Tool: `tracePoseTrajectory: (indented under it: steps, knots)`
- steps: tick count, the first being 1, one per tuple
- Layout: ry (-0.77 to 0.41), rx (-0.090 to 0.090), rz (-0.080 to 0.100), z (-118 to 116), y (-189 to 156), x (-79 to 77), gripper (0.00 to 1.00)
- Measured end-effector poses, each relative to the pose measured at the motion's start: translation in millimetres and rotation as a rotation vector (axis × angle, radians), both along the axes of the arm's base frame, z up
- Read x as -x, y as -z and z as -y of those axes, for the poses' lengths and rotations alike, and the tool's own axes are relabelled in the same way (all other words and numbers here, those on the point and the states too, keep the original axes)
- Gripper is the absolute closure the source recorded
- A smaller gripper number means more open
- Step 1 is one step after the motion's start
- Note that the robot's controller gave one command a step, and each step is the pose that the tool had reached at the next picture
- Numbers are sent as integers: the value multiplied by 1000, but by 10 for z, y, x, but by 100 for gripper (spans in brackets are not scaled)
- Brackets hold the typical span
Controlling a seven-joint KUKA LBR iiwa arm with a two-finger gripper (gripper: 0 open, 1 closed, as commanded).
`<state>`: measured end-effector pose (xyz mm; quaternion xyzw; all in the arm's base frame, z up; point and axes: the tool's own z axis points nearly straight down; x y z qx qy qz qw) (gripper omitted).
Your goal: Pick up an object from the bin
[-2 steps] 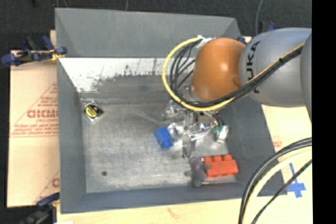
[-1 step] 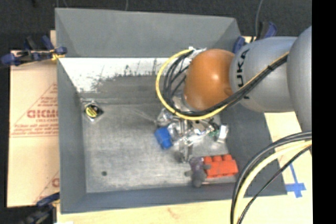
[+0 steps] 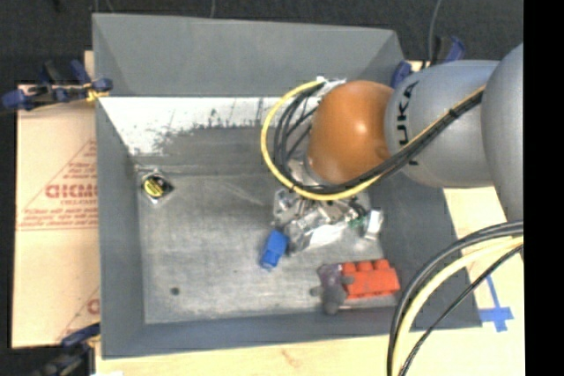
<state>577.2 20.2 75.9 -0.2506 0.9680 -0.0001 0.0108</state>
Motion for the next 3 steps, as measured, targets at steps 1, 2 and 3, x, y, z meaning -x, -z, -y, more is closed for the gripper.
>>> tracePoseTrajectory:
  steps: [1, 2, 3]
  knots:
    - [-308, 9, -8, -473, -1862, 215, 100]
    - [-394, 8, -26, -65, -684, 504, 100]
    - [-393, 8, -17, -75, -727, 478, 0]
